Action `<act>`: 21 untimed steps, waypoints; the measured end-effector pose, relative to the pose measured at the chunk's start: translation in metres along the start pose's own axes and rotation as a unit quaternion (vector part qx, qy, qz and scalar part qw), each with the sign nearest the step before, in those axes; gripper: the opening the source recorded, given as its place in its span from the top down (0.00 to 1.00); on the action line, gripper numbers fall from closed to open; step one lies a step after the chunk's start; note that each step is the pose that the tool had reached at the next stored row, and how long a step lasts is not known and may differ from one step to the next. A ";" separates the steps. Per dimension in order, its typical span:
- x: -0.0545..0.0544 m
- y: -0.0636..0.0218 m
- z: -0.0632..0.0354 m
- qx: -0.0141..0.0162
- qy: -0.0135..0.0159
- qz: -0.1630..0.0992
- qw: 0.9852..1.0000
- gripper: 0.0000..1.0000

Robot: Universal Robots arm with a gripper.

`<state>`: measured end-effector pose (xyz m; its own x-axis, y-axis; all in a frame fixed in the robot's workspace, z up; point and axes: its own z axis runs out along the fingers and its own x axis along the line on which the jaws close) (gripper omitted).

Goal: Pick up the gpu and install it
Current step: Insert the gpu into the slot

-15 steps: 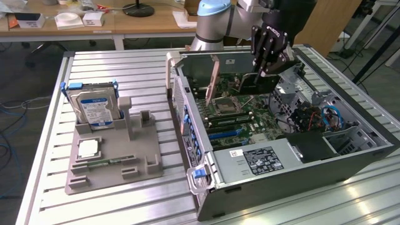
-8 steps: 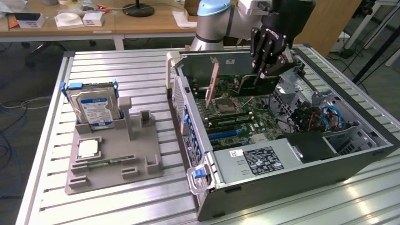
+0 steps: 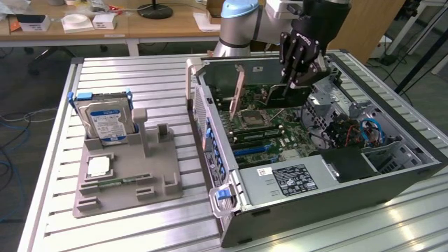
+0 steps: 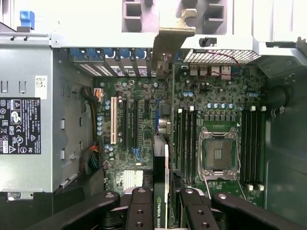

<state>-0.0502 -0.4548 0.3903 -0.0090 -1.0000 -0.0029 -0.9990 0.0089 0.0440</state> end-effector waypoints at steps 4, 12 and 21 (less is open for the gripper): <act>0.000 -0.0001 0.0017 0.000 0.000 0.000 1.000 0.74; 0.000 -0.0005 0.0062 0.000 -0.001 -0.003 1.000 0.74; -0.001 -0.0010 0.0160 0.012 -0.001 -0.007 1.000 0.74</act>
<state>-0.0499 -0.4541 0.3742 0.0054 -1.0000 -0.0044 -0.9998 -0.0055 0.0208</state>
